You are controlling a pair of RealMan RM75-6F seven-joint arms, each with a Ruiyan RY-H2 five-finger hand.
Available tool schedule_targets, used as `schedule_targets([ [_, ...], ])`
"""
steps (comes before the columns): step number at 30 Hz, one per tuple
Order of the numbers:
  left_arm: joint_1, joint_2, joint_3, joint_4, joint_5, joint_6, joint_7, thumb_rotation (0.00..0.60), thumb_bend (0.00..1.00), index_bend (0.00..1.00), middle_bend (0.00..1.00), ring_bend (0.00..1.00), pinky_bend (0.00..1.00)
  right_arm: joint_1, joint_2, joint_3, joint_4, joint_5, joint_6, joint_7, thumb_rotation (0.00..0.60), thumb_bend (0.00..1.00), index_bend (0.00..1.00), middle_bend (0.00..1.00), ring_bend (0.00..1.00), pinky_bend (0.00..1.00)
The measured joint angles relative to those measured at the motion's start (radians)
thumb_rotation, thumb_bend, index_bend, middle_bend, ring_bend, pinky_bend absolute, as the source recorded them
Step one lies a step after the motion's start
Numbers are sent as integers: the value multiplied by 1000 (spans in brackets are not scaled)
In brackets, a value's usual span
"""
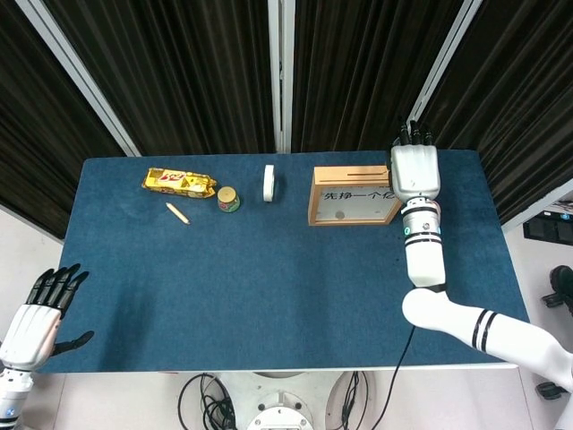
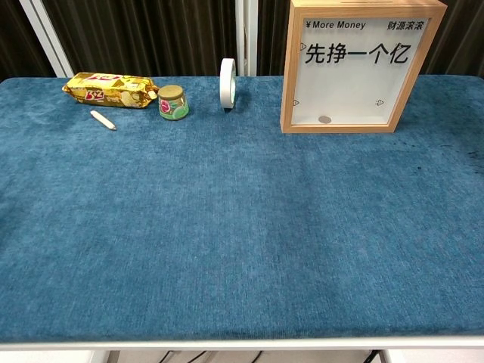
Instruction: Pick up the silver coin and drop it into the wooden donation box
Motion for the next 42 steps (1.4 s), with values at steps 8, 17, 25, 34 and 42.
schedule_targets([
  [8, 3, -2, 3, 16, -1, 3, -18, 600, 112, 72, 0, 0, 0, 49, -37, -29, 33, 54, 16, 8, 600, 363, 772, 29, 0, 0],
  [17, 6, -3, 3, 29, -6, 7, -31, 600, 112, 72, 0, 0, 0, 83, -51, -48, 47, 65, 35, 27, 600, 362, 772, 29, 0, 0],
  [25, 6, -4, 3, 31, -9, 5, -32, 600, 112, 72, 0, 0, 0, 105, -62, -62, 70, 88, 37, 28, 600, 363, 770, 26, 0, 0],
  [34, 5, -5, 1, 35, -14, 3, -36, 600, 113, 73, 0, 0, 0, 123, -65, -72, 81, 112, 36, 28, 600, 362, 749, 21, 0, 0],
  [42, 4, -3, -1, 35, -17, 0, -36, 600, 113, 72, 0, 0, 0, 131, -68, -84, 89, 123, 25, 38, 600, 360, 576, 10, 0, 0],
])
